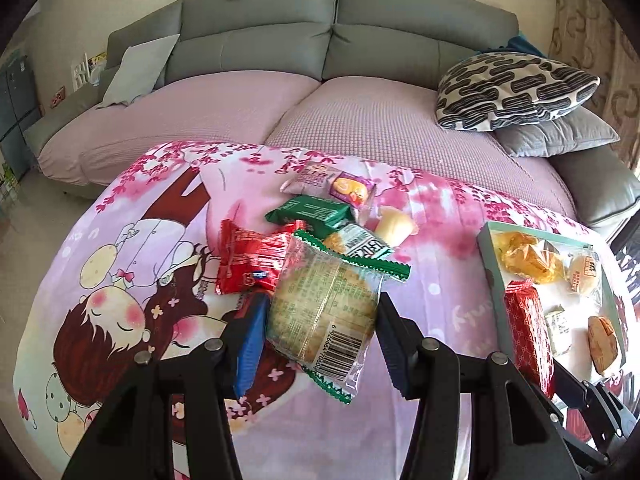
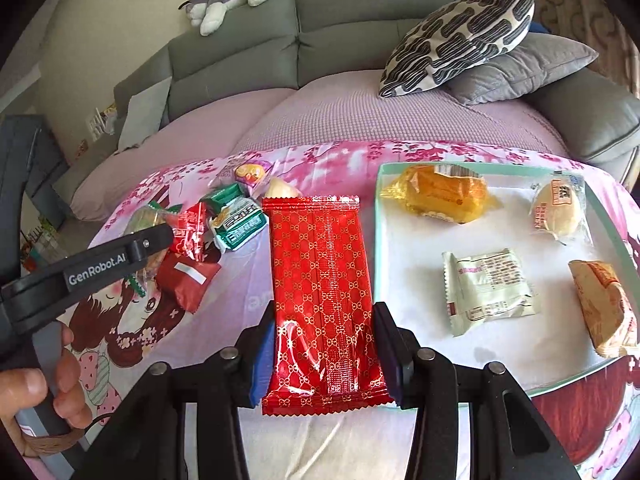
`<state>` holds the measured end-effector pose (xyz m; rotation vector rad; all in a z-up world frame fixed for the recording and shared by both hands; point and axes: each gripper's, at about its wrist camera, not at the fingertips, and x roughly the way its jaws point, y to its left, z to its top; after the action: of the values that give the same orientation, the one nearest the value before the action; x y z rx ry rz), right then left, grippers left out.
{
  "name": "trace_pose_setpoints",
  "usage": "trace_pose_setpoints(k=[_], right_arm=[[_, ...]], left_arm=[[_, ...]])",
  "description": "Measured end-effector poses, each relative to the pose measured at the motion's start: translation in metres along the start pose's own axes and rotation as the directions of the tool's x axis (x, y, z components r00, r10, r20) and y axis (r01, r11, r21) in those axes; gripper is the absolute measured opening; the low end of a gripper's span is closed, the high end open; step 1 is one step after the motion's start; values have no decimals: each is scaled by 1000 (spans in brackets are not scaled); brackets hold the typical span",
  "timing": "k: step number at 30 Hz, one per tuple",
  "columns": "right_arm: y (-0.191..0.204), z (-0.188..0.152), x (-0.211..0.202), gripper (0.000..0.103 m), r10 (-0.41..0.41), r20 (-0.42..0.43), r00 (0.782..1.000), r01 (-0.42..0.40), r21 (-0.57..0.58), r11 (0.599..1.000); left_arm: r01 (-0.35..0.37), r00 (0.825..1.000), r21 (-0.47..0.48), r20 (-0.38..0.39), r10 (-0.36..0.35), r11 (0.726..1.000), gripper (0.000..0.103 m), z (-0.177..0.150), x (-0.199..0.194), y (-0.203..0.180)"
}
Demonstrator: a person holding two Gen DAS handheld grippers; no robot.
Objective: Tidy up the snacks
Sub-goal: 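Carry the red wrapper with the right gripper while the left carries the cookie packet toward the tray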
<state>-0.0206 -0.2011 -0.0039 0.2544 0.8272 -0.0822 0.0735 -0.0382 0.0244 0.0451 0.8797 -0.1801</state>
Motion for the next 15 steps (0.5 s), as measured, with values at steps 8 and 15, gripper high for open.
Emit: trace_pose_setpoints(k=[8,15], right_arm=[[-54,2,-20,48,-82,35,996,78,101,992],[-107,-1,-37,48,-172,53,984,157,214,964]], left_arm=[[78,997,97,1,-78,992,54,-3,-4,-56],[133,991,195,-3,-135,972,54,-10,-7,-104]])
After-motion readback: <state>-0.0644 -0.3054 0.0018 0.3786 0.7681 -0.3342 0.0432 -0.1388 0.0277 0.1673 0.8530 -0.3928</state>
